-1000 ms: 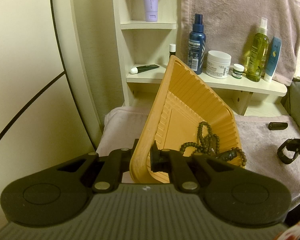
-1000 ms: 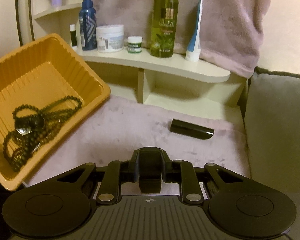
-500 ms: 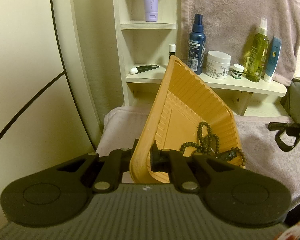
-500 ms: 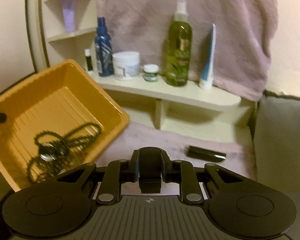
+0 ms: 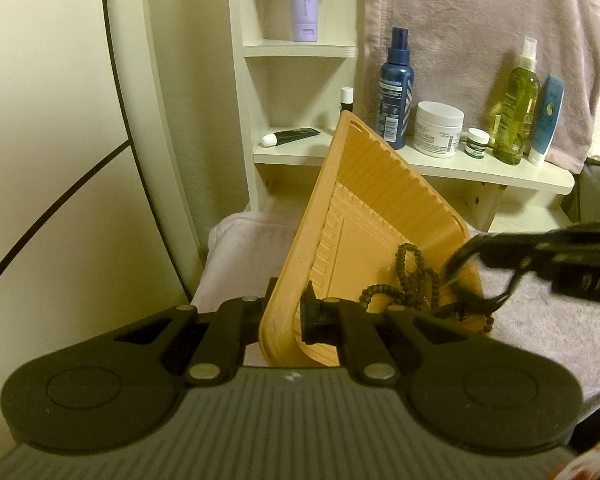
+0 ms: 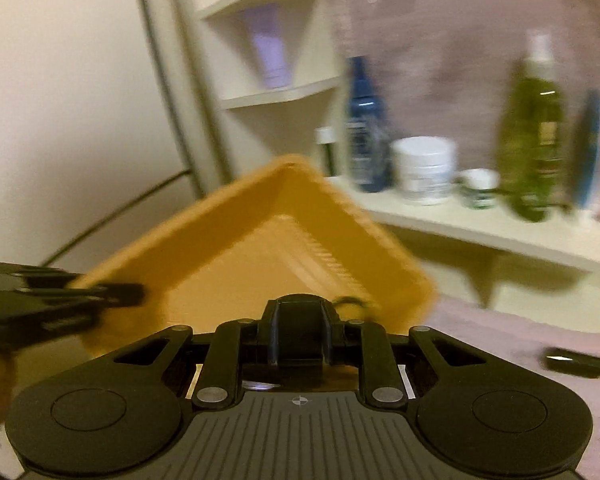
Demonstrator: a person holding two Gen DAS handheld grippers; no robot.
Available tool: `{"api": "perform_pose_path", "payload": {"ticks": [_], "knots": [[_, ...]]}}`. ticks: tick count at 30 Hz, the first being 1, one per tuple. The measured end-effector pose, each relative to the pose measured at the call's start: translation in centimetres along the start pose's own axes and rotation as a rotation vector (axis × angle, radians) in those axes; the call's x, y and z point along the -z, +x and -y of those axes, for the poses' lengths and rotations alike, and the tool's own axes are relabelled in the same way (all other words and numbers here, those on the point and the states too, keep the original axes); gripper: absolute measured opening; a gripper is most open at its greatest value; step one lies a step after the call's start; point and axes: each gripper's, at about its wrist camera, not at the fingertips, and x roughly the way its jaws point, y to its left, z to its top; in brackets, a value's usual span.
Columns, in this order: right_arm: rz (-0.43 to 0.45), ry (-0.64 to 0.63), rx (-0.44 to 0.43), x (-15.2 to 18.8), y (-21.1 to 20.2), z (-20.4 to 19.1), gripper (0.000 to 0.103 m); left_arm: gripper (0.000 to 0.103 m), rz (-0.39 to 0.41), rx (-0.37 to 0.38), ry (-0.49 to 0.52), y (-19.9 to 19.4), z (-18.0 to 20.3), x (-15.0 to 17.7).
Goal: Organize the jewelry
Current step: 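Carry the black watch over the orange tray with the right tool, then lower the black watch into the tray and open the right tool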
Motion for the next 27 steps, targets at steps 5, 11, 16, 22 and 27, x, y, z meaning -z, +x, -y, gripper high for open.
{"api": "perform_pose_path", "payload": {"ticks": [5, 11, 16, 22, 27], "knots": [[-0.06, -0.04, -0.109, 0.9, 2.0, -1.7, 0.021, 0.007, 0.0, 0.0, 0.0, 0.0, 0.0, 0.0], [-0.121, -0.042, -0.144, 2.5, 3.4, -2.2, 0.021, 0.007, 0.001, 0.0, -0.001, 0.0, 0.0, 0.0], [-0.14, -0.042, -0.14, 2.6, 3.2, -1.6, 0.022, 0.007, 0.0, 0.0, 0.0, 0.1, 0.0, 0.0], [-0.137, -0.041, -0.086, 3.2, 2.0, -0.9, 0.053, 0.008, -0.001, 0.002, -0.002, 0.2, 0.0, 0.0], [-0.118, 0.006, -0.047, 3.4, 0.9, 0.5, 0.054, 0.007, 0.0, 0.002, -0.001, 0.2, 0.0, 0.0]]}}
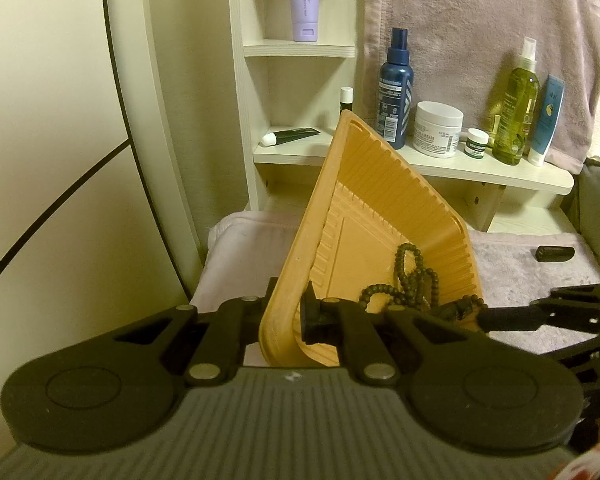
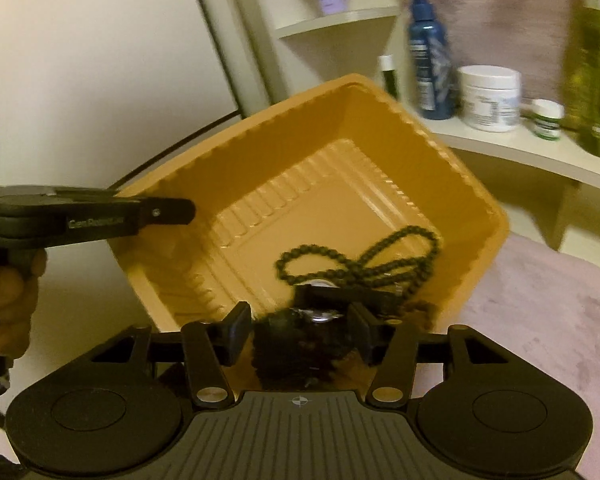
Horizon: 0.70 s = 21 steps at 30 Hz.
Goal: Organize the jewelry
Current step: 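Lower the black watch into the tray and open the right tool, then move the right tool to the black hair clip and grasp it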
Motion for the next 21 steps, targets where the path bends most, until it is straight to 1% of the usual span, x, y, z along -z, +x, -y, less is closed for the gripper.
{"api": "perform_pose_path", "payload": {"ticks": [3, 7, 10, 17, 21], "knots": [[0.018, 0.034, 0.027, 0.2, -1.0, 0.8, 0.054, 0.008, 0.0, 0.0, -0.001, 0.0, 0.0, 0.0], [0.036, 0.077, 0.086, 0.4, -2.3, 2.4, 0.054, 0.008, 0.001, 0.0, 0.001, 0.0, 0.1, 0.0], [0.052, 0.108, 0.151, 0.6, -3.2, 3.8, 0.054, 0.008, 0.001, -0.001, 0.002, 0.0, 0.1, 0.0], [0.083, 0.15, 0.339, 1.0, -5.5, 7.5, 0.054, 0.007, 0.001, -0.001, 0.002, 0.0, 0.1, 0.0], [0.091, 0.183, 0.419, 1.3, -6.5, 9.3, 0.054, 0.007, 0.001, -0.001, 0.002, 0.0, 0.1, 0.1]]}}
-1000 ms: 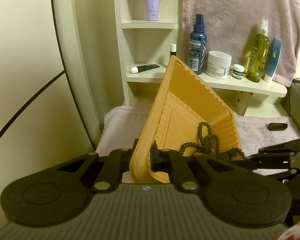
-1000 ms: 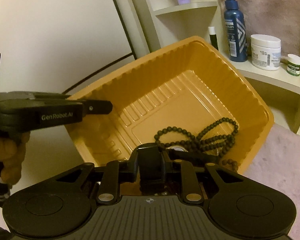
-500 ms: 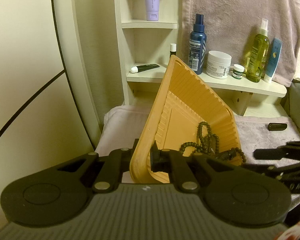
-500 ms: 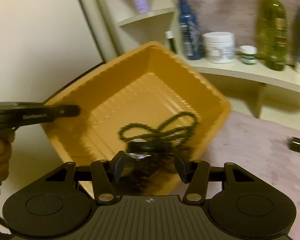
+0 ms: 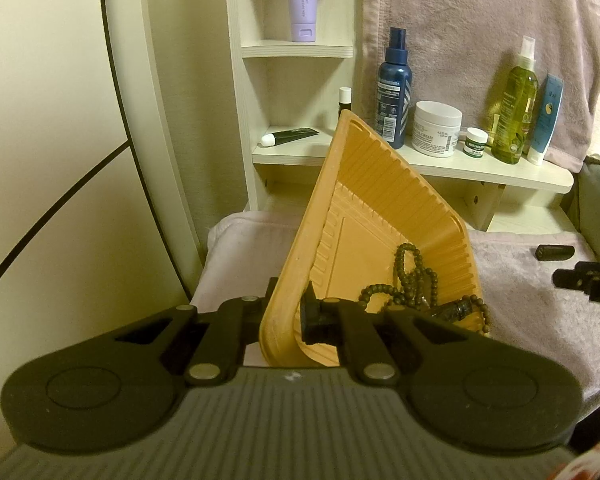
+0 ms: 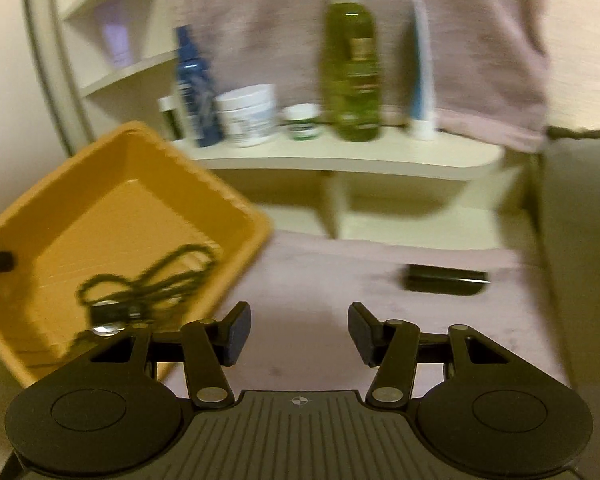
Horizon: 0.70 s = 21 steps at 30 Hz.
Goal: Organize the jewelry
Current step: 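Move the right tool to the black hair clip and grasp it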
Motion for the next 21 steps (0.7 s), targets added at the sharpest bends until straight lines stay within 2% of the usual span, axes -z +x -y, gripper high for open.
{"api": "perform_pose_path", "payload": {"ticks": [6, 8, 13, 15, 21], "knots": [[0.006, 0.032, 0.075, 0.1, 0.0, 1.9, 0.057, 0.008, 0.0, 0.001, 0.0, 0.0, 0.0, 0.0], [0.007, 0.036, 0.094, 0.3, 0.2, 2.4, 0.061, 0.008, 0.0, 0.001, 0.001, -0.1, 0.1, 0.1], [0.015, 0.036, 0.141, 0.3, 0.7, 3.1, 0.08, 0.008, 0.0, 0.0, 0.001, 0.0, 0.0, 0.0], [0.022, 0.03, 0.174, 0.1, 1.1, 3.4, 0.085, 0.008, -0.001, 0.0, 0.002, -0.1, 0.0, 0.1], [0.041, 0.028, 0.24, -0.4, 2.9, 4.7, 0.091, 0.008, -0.002, 0.002, -0.002, -0.1, 0.0, 0.0]]}}
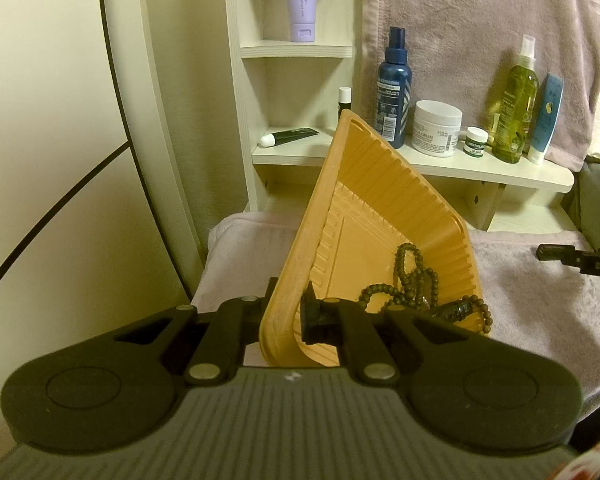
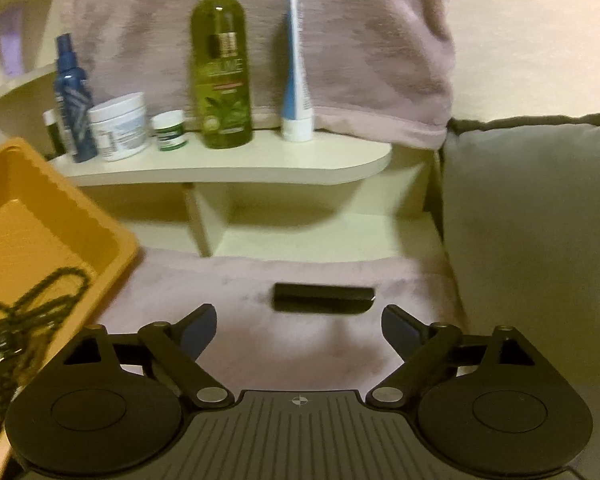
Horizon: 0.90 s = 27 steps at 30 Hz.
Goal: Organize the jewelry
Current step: 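Move the right tool to the black hair clip and grasp it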
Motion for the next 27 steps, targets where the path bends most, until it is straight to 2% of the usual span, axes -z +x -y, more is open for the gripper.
{"api": "perform_pose_path", "payload": {"ticks": [11, 24, 25, 27], "knots": [[-0.043, 0.063, 0.038, -0.2, 4.6, 1.8, 0.092, 0.008, -0.002, -0.003, 0.01, -0.1, 0.2, -0.1], [-0.086, 0.008, 0.055, -0.8, 7.5, 1.5, 0.091, 0.008, -0.006, -0.004, 0.009, -0.1, 0.2, -0.2], [-0.085, 0.005, 0.054, -0.9, 7.4, 1.5, 0.089, 0.008, -0.006, -0.004, 0.008, -0.1, 0.2, -0.2], [-0.077, 0.005, 0.042, -1.0, 7.3, 1.5, 0.076, 0.008, -0.007, -0.003, 0.008, -0.1, 0.2, -0.2]]}}
